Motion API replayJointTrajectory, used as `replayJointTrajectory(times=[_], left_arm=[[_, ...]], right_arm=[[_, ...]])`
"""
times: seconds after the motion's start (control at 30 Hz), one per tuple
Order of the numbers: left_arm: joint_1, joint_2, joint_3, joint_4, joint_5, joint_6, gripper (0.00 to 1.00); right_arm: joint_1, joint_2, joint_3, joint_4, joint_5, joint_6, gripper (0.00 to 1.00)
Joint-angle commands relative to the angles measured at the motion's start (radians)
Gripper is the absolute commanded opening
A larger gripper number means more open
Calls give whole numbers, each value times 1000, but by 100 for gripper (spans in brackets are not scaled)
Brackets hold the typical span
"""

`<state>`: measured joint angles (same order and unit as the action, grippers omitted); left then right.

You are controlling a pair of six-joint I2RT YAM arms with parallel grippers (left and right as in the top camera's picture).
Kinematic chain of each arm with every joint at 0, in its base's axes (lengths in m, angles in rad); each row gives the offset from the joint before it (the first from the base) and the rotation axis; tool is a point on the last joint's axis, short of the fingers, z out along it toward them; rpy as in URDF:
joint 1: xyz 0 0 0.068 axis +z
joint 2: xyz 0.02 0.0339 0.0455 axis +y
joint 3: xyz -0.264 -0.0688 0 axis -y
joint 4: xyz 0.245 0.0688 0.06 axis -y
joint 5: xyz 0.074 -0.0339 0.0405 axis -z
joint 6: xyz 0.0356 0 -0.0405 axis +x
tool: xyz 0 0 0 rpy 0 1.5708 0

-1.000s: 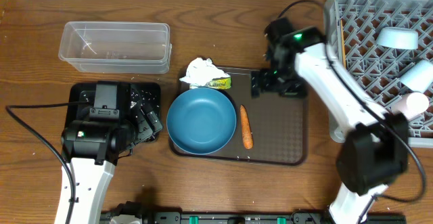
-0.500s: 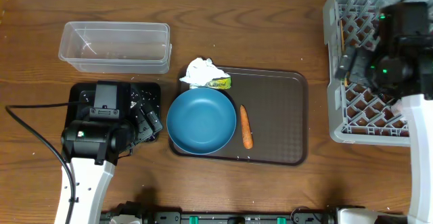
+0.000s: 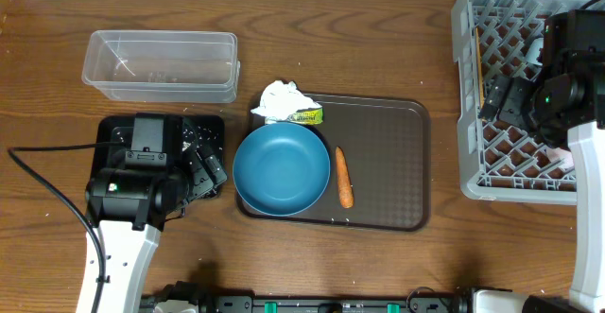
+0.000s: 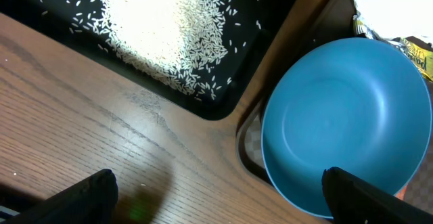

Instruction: Sort waste into correct bins and load items into the dishwasher rack

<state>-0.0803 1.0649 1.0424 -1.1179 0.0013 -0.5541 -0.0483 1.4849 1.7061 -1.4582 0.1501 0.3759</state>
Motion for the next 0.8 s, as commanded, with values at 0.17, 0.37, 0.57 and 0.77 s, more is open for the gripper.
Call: replayJointTrajectory(times=[0.17, 0.37, 0.57, 0.77], left_arm=[[3, 0, 13, -1, -1, -9, 99], [3, 0, 13, 1, -1, -9, 99], [3, 0, 13, 4, 6, -18, 99], [3, 0, 13, 4, 155, -144, 99]], right_arm=[[-10, 5, -5, -1, -1, 12, 99], [-10, 5, -5, -1, -1, 12, 99], [-10, 5, -5, -1, -1, 12, 99], [-10, 5, -5, -1, -1, 12, 99]])
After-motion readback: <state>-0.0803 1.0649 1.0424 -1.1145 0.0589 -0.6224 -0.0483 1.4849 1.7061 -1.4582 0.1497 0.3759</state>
